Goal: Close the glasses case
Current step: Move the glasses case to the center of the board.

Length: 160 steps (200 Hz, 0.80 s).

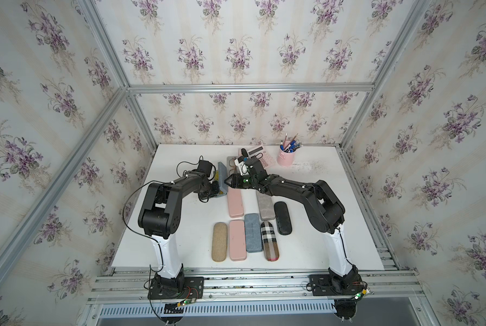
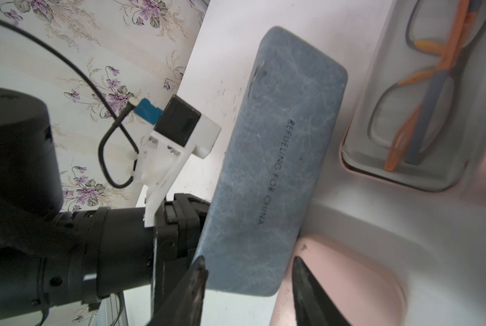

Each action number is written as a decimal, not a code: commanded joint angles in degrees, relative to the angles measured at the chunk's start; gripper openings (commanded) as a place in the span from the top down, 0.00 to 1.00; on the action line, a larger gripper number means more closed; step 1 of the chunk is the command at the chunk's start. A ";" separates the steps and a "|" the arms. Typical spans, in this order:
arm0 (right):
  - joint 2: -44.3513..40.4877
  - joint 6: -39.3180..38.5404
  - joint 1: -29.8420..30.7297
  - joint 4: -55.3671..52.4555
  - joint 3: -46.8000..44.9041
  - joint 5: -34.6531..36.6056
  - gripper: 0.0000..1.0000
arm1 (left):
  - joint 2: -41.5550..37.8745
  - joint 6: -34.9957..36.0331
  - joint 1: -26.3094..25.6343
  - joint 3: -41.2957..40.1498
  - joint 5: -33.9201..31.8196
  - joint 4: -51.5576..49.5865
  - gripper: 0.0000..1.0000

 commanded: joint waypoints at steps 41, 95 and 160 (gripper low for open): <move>-2.97 -1.36 1.24 0.73 -2.35 0.39 0.51 | -6.33 -1.12 -3.11 -9.29 -2.88 -6.45 0.89; -3.51 -1.34 2.87 -0.01 -3.20 1.16 0.51 | -10.74 -3.35 -7.77 -15.06 -4.41 -6.11 0.78; -5.26 -1.26 3.70 -0.54 -4.29 2.41 0.51 | -20.67 -3.55 -7.97 -16.55 -7.91 -9.27 0.39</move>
